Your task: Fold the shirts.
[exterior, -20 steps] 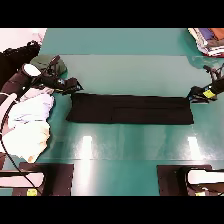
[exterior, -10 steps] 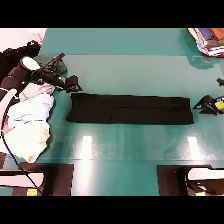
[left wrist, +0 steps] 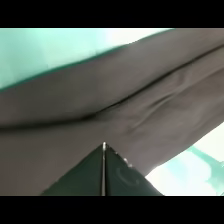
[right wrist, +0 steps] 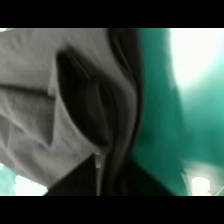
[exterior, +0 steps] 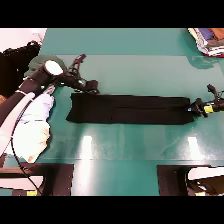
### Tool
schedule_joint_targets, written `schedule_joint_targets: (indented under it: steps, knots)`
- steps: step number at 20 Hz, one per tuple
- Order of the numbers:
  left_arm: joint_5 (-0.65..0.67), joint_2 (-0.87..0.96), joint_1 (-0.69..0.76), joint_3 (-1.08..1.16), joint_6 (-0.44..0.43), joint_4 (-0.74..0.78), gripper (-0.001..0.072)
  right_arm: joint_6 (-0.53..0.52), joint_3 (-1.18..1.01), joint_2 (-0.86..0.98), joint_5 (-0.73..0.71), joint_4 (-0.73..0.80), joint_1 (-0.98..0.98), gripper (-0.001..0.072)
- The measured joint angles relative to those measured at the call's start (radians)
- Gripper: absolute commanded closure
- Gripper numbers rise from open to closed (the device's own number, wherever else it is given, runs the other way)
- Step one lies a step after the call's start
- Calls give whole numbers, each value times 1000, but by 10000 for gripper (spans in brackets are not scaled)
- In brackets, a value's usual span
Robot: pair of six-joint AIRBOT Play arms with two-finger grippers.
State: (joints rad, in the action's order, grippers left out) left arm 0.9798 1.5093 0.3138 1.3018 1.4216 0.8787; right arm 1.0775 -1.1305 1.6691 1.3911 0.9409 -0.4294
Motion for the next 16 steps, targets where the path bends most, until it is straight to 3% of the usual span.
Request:
schedule_joint_targets:
  steps: [7,16]
  knots:
    - [-72,190,186,123,24,-34,683,-32,-5,-185,10,-63,79,701]
    - [-28,422,315,352,68,-47,684,146,-276,-380,80,-206,356,701]
